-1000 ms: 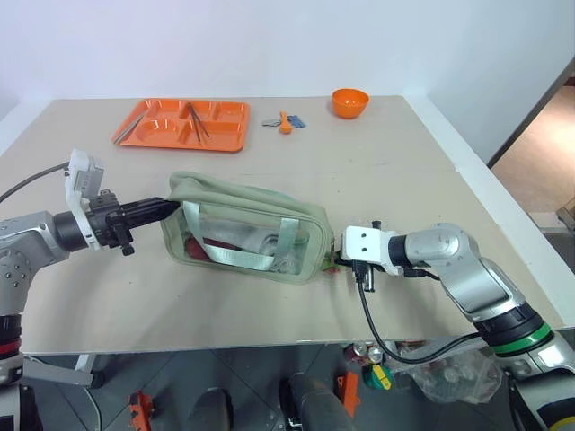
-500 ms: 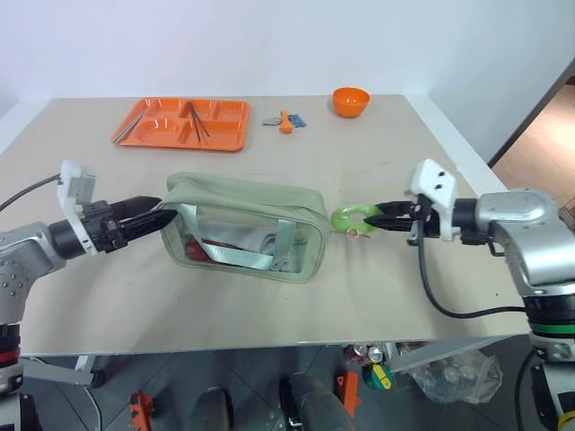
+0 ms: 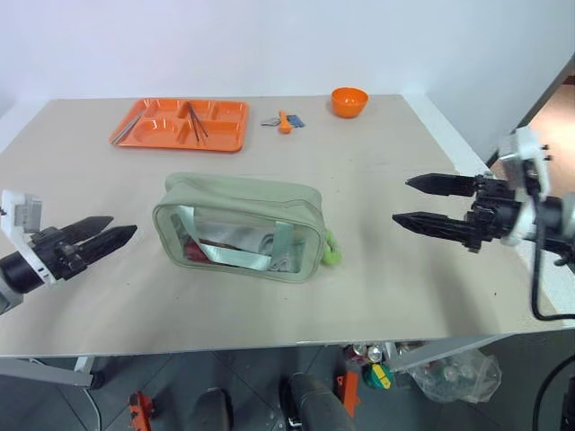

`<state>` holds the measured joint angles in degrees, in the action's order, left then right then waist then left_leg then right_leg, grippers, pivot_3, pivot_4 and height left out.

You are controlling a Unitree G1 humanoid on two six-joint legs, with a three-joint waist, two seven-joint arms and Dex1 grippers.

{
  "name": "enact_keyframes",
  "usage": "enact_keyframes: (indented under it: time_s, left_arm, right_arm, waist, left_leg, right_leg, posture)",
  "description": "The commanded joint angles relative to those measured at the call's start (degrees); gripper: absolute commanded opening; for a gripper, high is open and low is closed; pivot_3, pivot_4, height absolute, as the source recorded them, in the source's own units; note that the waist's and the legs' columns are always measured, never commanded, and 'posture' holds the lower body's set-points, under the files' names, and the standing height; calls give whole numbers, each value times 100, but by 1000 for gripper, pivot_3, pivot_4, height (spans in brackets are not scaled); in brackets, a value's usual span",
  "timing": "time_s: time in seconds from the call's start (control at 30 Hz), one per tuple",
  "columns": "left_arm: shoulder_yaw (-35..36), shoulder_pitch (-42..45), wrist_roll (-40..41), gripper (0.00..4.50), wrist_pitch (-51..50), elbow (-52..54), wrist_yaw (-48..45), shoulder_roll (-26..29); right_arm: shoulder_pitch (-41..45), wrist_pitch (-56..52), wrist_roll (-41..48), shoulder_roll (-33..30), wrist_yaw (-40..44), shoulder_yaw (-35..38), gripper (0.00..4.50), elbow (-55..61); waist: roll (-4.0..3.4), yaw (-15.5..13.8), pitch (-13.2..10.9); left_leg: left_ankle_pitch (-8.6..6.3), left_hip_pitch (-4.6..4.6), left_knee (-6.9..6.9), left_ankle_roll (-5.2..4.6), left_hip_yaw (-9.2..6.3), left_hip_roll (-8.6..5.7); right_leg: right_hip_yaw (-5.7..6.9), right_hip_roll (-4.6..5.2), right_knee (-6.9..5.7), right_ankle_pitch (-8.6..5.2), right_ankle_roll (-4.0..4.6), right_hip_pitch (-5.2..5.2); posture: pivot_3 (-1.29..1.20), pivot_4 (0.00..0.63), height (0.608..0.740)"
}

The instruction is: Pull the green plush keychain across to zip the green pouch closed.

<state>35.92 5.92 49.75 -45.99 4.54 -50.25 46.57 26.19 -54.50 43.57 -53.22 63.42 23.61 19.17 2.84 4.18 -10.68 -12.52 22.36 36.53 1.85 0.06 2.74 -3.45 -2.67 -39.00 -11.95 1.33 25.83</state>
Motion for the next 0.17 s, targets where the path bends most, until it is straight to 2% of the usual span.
enact_keyframes:
  time_s: [0.03,0.17]
  left_arm:
    - [126,162,47,4500,176,-13,71,21]
    - [72,331,104,4500,148,-165,100,3]
  right_arm:
    - [4,-127,444,60,-316,194,4422,269]
    - [-120,27,341,39,-496,-157,4422,328]
  waist:
    - [0,2,0]
    - [0,4,0]
  left_leg:
    - [0,-1,2,0,1,-1]
    - [2,-8,4,2,12,-6]
  right_leg:
    - [0,0,0,-1,2,-1]
    - [-8,1,1,-9,15,-5]
  posture:
    - [0,150,740]
    - [0,150,740]
